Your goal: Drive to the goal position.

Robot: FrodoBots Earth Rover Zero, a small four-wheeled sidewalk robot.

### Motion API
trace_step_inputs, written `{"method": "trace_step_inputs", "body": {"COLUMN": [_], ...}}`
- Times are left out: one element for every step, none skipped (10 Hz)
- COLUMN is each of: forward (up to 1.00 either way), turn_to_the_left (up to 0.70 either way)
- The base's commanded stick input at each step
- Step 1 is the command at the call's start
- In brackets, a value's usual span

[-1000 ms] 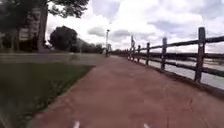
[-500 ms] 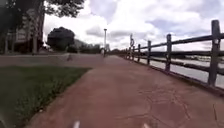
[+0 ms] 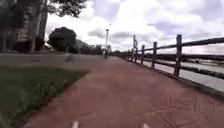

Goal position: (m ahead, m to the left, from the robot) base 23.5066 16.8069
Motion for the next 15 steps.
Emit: {"method": "trace_step_inputs", "body": {"forward": [1.00, 1.00, 1.00, 1.00, 1.00, 1.00, 1.00, 1.00, 1.00, 1.00, 1.00, 1.00, 1.00, 1.00, 1.00], "turn_to_the_left": [0.00, 0.00, 0.00, 0.00, 0.00, 0.00, 0.00, 0.00, 0.00, 0.00, 0.00, 0.00, 0.00, 0.00, 0.00]}}
